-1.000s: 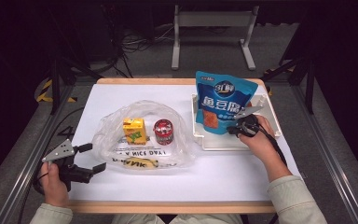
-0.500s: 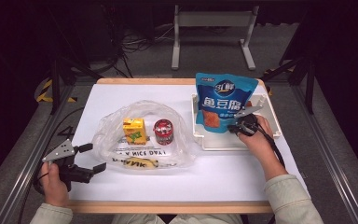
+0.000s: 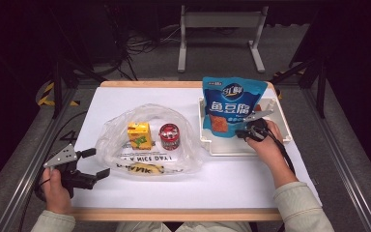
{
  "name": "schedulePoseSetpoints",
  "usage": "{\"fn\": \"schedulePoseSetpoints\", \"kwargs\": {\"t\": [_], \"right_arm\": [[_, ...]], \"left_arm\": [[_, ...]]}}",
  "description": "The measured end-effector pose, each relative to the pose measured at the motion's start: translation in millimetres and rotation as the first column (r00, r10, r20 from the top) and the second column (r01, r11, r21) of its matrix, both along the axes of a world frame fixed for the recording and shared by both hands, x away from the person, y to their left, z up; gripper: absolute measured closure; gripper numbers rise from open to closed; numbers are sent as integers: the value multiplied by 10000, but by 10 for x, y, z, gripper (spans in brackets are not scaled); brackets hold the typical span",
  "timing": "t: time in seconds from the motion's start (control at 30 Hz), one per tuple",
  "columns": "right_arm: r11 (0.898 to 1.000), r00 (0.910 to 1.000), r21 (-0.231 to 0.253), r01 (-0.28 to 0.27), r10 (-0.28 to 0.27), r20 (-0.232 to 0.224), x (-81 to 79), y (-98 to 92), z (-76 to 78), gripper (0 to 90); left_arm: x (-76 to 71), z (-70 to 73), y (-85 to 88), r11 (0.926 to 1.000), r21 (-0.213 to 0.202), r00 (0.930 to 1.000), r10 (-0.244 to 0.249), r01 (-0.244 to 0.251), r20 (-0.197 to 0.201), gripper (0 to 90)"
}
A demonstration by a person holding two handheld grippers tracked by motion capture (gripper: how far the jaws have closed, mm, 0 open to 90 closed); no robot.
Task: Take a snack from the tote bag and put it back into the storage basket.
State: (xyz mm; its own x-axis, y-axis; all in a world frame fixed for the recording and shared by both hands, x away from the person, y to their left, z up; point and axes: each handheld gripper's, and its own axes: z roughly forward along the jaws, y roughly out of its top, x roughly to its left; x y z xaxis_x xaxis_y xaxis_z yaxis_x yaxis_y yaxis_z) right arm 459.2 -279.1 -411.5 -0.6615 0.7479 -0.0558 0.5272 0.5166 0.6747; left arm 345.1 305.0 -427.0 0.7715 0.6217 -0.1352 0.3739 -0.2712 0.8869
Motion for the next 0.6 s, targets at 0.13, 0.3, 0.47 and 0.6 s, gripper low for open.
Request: {"fn": "schedulePoseSetpoints", "kwargs": {"t": [0.13,0.3,0.47,0.6], "right_arm": [[9996,9996,123,-265,264,90,-62,26,79,900],[9982,9986,394,-462,451,280,-141,70,206,875],[9948,9967,742,-694,660,470,-220,110,380,826],[9906,9952,1035,-892,845,492,-261,143,493,777]], "left_arm": [[5,1,1,10000,15,10000,-5,5,24,6],[13,3,0,10000,-31,10000,21,-21,50,6],[26,10,-12,10000,-93,10000,6,-5,42,6],[25,15,3,9997,-153,9998,185,-184,68,6]]}}
